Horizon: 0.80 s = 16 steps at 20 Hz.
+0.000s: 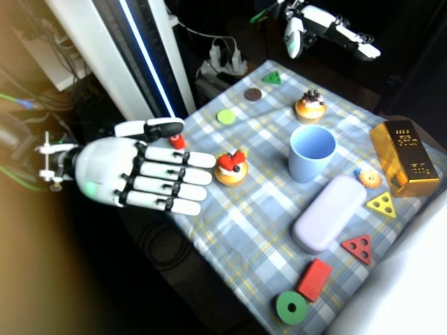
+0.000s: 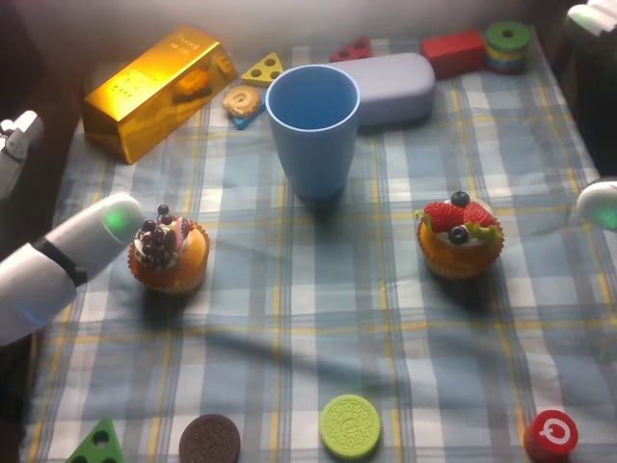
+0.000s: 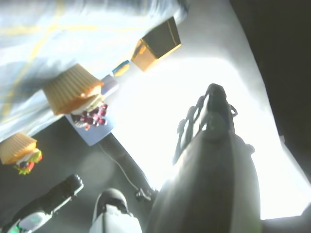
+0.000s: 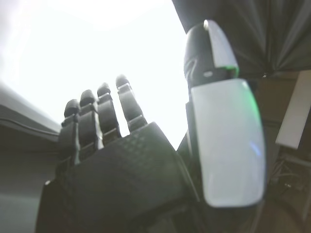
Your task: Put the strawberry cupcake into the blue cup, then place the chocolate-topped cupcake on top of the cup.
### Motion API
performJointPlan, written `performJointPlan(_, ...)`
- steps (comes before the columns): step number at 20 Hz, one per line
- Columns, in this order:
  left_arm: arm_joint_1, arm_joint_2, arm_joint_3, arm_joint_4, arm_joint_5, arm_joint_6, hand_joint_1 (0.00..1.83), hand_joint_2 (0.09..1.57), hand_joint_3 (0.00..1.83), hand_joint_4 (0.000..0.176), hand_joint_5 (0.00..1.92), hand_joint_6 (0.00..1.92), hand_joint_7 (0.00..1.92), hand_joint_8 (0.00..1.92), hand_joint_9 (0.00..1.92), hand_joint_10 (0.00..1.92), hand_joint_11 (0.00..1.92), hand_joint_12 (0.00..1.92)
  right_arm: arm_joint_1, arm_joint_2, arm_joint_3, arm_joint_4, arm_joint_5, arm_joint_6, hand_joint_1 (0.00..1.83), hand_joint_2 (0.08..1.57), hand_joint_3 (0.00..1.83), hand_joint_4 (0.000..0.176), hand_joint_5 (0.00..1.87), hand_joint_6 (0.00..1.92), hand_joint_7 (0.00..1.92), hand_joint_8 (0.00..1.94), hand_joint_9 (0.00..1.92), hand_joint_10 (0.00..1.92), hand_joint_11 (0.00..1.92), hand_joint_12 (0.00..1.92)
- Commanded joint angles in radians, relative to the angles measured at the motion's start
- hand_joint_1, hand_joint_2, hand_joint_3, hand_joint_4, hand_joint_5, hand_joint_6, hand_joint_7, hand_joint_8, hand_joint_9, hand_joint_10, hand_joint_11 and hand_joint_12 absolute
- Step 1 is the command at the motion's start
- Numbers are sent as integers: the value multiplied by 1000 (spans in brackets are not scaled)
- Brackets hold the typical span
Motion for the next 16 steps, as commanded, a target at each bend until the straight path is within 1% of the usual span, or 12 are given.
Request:
performJointPlan(1,-11,7,1,37,-117,-5,20,824,6,32,117,0,64,1,0,0,0,0,21,9,7,0,81,16,0,917,16,0,0,0,0,0,0,0,0,0)
performJointPlan(2,-11,7,1,36,-117,-5,28,820,3,41,111,0,55,0,0,0,0,0,29,14,18,-15,60,42,0,918,13,0,0,0,0,0,0,0,0,0)
performJointPlan(3,-10,6,1,35,-117,-5,20,823,4,29,115,2,60,3,0,0,0,0,34,15,42,-39,35,98,24,930,15,3,0,0,0,0,0,0,0,0)
performJointPlan(4,-11,5,2,35,-114,-5,24,821,2,36,112,1,58,2,0,0,0,0,53,15,72,-76,-4,163,92,941,14,9,0,0,0,0,0,0,0,0)
performJointPlan(5,-11,3,3,35,-110,-5,31,817,0,45,106,0,48,0,0,0,0,0,74,16,90,-107,-50,194,135,938,9,4,7,2,11,4,0,0,4,2)
performJointPlan(6,-11,2,3,33,-109,-5,34,817,0,37,107,1,50,2,0,0,0,0,106,17,105,-147,-107,203,174,932,4,24,4,1,17,5,3,1,35,15)
performJointPlan(7,-10,1,3,31,-106,-5,30,827,4,22,121,6,68,8,0,0,0,0,172,17,124,-217,-189,221,278,920,0,21,66,9,105,15,62,11,72,30)
performJointPlan(9,-8,-1,4,27,-104,-5,14,828,4,29,108,1,58,3,0,0,0,0,241,14,149,-309,-263,276,339,928,1,15,83,11,136,19,67,10,45,18)
performJointPlan(10,-8,-4,5,26,-102,-5,16,841,9,26,113,3,63,4,0,0,0,0,297,3,170,-381,-322,317,359,928,0,6,92,5,175,10,110,10,122,55)
performJointPlan(14,-7,-9,9,26,-96,-5,24,821,0,50,106,0,65,3,0,0,0,0,437,-59,248,-658,-476,503,193,930,0,21,215,11,381,12,289,18,194,87)
performJointPlan(15,-7,-9,10,27,-95,-5,39,818,0,44,114,4,69,4,0,0,0,0,467,-73,259,-734,-511,546,150,916,0,30,219,10,380,8,323,26,240,106)
performJointPlan(16,-7,-9,10,27,-96,-5,28,824,1,22,117,4,69,3,0,0,0,0,486,-86,269,-788,-537,573,156,950,8,22,206,1,335,0,293,8,240,107)
